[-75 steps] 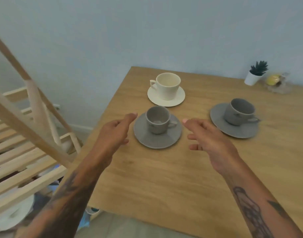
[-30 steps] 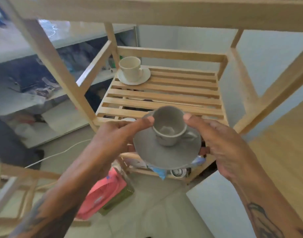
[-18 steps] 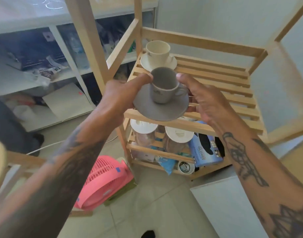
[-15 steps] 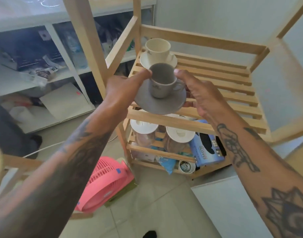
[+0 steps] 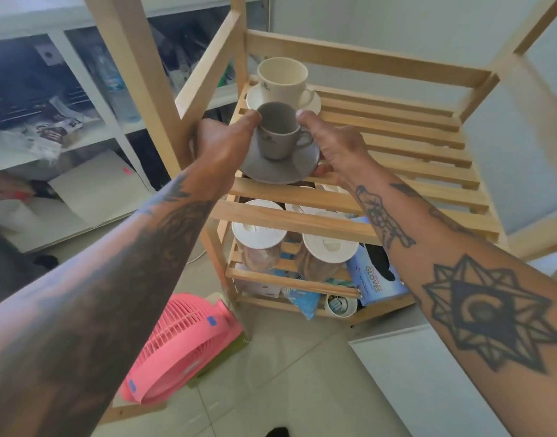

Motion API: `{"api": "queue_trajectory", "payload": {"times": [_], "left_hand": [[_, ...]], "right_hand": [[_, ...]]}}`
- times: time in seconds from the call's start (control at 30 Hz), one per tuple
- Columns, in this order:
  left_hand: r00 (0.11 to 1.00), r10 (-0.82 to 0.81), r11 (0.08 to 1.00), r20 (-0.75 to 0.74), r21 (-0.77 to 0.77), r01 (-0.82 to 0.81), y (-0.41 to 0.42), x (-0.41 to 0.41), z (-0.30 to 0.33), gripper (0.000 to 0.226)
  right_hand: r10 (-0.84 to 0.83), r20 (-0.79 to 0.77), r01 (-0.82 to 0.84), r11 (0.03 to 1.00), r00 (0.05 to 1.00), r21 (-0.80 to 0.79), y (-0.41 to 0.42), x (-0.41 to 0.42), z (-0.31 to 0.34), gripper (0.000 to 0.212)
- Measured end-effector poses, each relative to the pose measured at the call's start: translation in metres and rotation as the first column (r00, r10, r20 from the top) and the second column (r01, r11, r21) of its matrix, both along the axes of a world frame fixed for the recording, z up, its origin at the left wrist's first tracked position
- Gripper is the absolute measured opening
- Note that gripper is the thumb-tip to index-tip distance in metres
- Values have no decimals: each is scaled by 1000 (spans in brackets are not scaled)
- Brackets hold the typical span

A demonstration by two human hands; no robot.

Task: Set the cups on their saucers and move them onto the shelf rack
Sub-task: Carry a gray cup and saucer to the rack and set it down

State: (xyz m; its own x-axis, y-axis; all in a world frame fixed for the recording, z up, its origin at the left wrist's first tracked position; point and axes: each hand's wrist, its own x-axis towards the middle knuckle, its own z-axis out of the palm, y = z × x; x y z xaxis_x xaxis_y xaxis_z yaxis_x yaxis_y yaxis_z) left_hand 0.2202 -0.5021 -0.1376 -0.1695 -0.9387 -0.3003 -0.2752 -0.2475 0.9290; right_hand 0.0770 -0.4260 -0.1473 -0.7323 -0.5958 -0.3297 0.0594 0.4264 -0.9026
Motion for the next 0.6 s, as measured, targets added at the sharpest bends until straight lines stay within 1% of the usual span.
{"api": "queue_trajectory", "payload": {"times": [0.13,0.23,0.3,0.37,0.5,0.6], "left_hand": [[999,36,999,-23,14,-35,-8,-8,-11,77],[996,80,997,-39,-12,-81,-9,-14,-18,73],[993,109,993,-34,-33,-110,-9,-16,-21,67],[991,130,990,-31,-45,-132,-7,-18,-24,66],[990,135,989,-42,-50,-137,-4,-20,-27,74],[994,110,991,-15,-76,-111,-3,-16,-26,76]], "right_hand": [[-56,-33,56,998,998,2,-13,2,-8,59],[-117,-79,117,993,990,-7,-21,7,-13,43],[-143,-115,142,990,983,-11,-23,13,-16,50],[-142,-132,142,990,981,-11,-25,19,-18,54],[-148,-142,147,989,979,-20,-25,24,-21,66],[-128,-138,125,992,982,-27,-21,23,-19,74]]}}
